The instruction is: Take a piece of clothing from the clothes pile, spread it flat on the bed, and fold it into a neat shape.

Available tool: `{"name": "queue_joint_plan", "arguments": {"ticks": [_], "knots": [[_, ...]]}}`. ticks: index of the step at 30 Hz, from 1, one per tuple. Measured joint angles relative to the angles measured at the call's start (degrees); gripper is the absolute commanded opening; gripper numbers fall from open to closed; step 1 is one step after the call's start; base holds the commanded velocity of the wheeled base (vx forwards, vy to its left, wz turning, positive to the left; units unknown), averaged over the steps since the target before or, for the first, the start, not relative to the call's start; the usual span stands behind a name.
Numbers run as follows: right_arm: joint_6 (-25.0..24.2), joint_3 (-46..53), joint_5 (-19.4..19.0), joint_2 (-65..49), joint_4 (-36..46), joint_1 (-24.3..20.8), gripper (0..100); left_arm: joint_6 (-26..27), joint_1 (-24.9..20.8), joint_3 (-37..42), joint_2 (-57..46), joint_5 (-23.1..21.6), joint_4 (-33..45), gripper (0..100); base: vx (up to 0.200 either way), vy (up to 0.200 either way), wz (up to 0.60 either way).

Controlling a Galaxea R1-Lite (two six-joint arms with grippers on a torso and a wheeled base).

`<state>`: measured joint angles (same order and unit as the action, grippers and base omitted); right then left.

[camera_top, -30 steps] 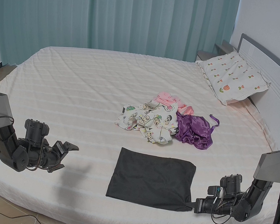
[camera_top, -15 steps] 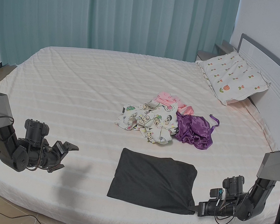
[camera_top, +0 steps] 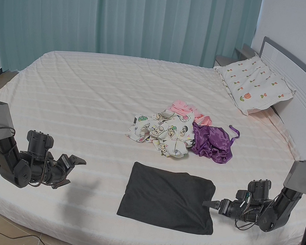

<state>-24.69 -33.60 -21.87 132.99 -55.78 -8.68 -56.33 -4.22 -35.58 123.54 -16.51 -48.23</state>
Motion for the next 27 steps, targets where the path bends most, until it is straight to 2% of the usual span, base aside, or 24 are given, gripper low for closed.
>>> {"name": "queue_joint_plan", "arguments": {"ticks": [3,8,11,12,27], "knots": [[-6.11,-4.6,2.57,1.22,-0.71,-0.27,100,0.0,0.0,0.0,0.0,0.0,0.0,100,0.0,0.0,0.0],[-10.51,-11.82,9.09,5.13,-1.22,-1.49,100,0.01,-0.05,0.0,0.02,-0.02,0.0,100,0.0,0.0,0.0],[-12.67,-13.81,9.84,6.88,-1.3,-2.15,100,0.06,-0.1,0.0,0.05,0.0,0.0,100,0.0,0.0,0.0],[-13.39,-14.21,9.91,7.29,-1.41,-2.23,0,0.09,-0.1,0.0,0.06,-0.02,-0.02,100,0.0,0.0,0.0],[-15.76,-15.93,10.3,8.78,-1.67,-1.35,0,0.11,-0.18,0.01,0.11,-0.02,0.0,100,0.0,0.0,0.0]]}}
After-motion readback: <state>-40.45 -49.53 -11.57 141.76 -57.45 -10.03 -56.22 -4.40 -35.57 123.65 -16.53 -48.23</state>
